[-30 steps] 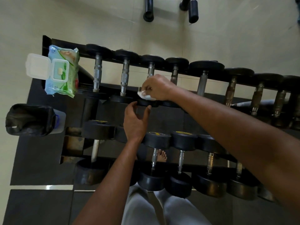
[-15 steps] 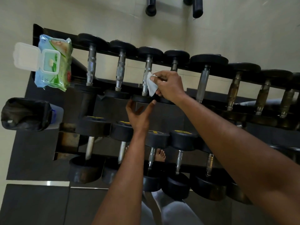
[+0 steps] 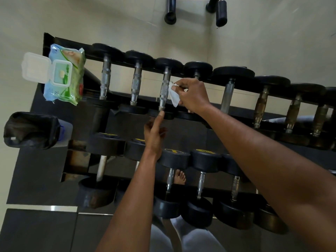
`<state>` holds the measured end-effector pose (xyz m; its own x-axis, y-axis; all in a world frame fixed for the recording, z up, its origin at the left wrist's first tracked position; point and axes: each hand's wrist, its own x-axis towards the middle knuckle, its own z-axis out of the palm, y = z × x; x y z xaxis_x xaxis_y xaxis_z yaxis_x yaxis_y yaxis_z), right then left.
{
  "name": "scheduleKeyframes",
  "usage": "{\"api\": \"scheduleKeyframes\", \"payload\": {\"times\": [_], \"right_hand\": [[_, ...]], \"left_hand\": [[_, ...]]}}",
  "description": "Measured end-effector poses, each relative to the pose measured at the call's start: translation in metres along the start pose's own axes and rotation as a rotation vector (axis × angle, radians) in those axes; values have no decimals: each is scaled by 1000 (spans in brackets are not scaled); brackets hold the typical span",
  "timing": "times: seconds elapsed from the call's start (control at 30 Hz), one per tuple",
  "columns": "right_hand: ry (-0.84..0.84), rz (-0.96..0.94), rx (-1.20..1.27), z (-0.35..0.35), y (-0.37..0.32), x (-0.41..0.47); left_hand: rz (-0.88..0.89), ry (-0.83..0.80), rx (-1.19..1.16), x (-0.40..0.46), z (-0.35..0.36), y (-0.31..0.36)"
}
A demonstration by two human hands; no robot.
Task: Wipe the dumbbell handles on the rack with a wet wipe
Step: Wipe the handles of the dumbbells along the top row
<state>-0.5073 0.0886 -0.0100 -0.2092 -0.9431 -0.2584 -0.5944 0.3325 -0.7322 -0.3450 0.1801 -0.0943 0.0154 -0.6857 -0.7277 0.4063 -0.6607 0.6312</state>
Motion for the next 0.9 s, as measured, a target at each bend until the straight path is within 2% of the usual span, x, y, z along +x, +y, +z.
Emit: {"api": "scheduleKeyframes", "payload": {"times": [0.1,0.23,0.4,0.47,0.53,0.6,0.67,0.73,0.9], "right_hand": [[23,-121,-133,1,-2,3],[67,-288,-292,6,-9,14],[192,-348,-445,7,-23,26],[227,-364,-500,8,-25,27],[215,-367,-543,10,-24,28],[155,-356,-530,13,-21,29],[84,-356,-479,15,-17,26],[13,-371,-455,16,-12,16],[-80,-354,-451,18,-3,-5]], "left_hand": [[44,51,42,-5,0,-4],[-15,45,72,-1,-7,-1],[-72,3,200,1,-12,7],[26,100,306,-11,-11,8],[245,204,429,-22,-15,7],[462,220,527,-29,-20,13],[603,191,603,-26,-24,23],[663,176,682,-22,-27,33],[673,128,775,-17,-32,43]]}}
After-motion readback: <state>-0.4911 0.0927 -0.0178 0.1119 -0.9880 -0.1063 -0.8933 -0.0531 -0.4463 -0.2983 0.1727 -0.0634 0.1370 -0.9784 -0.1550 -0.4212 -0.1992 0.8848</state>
